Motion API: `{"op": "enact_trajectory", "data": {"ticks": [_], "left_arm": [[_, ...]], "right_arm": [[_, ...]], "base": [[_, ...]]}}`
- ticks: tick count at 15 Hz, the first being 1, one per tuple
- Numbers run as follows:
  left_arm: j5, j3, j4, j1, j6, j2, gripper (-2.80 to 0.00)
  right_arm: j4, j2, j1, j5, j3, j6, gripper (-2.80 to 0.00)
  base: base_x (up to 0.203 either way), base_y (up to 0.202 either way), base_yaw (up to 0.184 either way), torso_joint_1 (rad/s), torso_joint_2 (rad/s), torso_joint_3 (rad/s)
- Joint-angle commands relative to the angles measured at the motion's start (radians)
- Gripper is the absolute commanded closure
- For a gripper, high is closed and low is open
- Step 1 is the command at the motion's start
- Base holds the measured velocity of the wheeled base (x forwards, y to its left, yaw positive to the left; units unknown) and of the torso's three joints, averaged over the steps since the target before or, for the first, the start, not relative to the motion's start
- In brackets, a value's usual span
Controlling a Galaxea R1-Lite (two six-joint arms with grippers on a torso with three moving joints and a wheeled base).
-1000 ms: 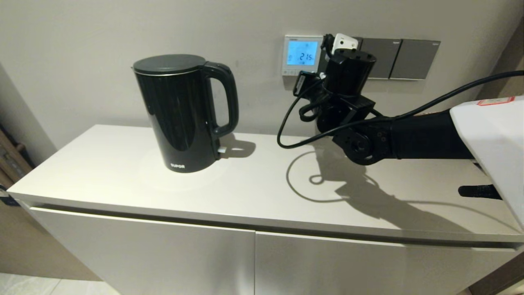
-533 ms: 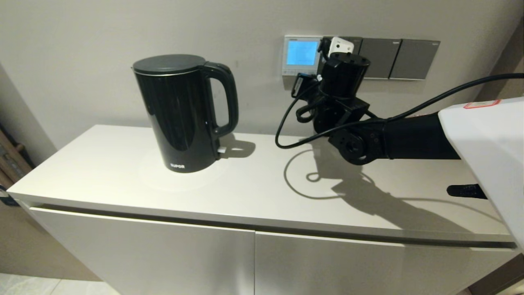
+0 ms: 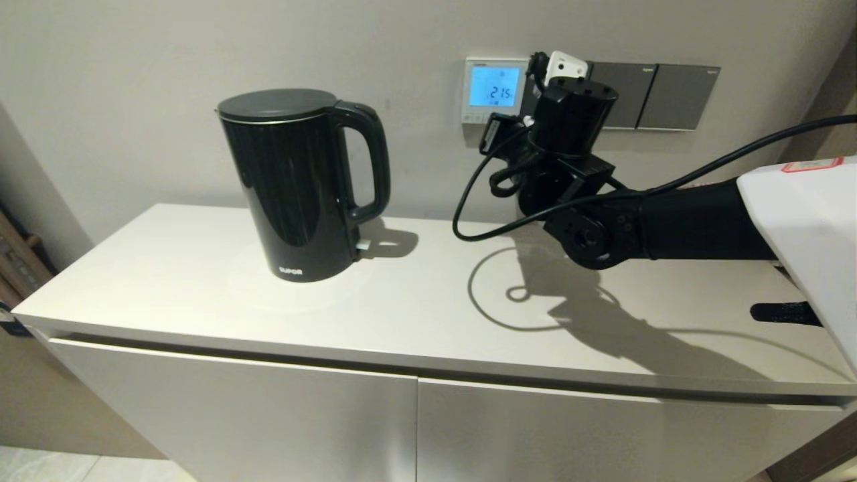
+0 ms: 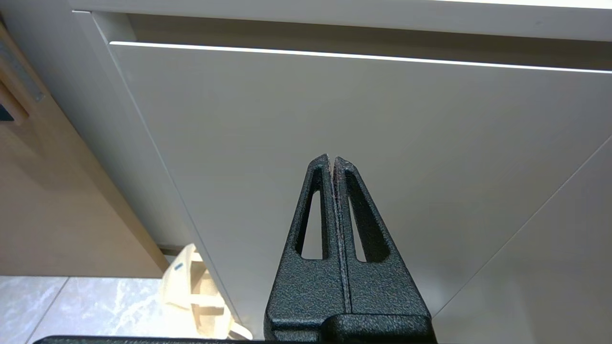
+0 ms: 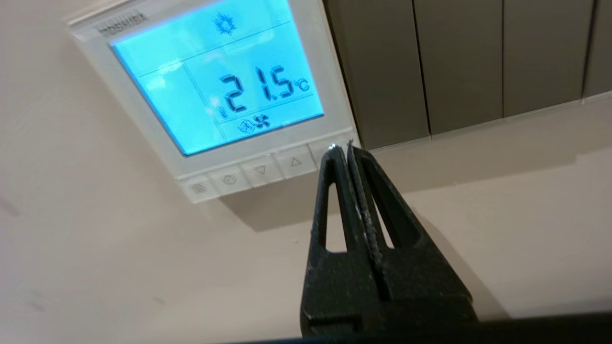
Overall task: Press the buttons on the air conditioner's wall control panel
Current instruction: Turn off the central air conditioner
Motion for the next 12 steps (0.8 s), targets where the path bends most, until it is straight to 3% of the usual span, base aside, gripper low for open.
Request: {"op": "enact_trajectory", "data": {"ticks": [1,12], "left_arm": [[-0.001,0.0,0.001,0.0,0.0,0.0,0.0],[0.0,0.0,-0.001,0.0,0.0,0.0,0.0]], "right_arm": [[-0.005,-0.024,0.004,-0.005,0.011,-0.001,0.0],[-0.004,0.041,-0.01,0.014,-0.038,-0.001,0.0]], "base": [[0.0,0.0,0.0,0.0,0.0,0.0],[0.0,0.0,0.0,0.0,0.0,0.0]]}}
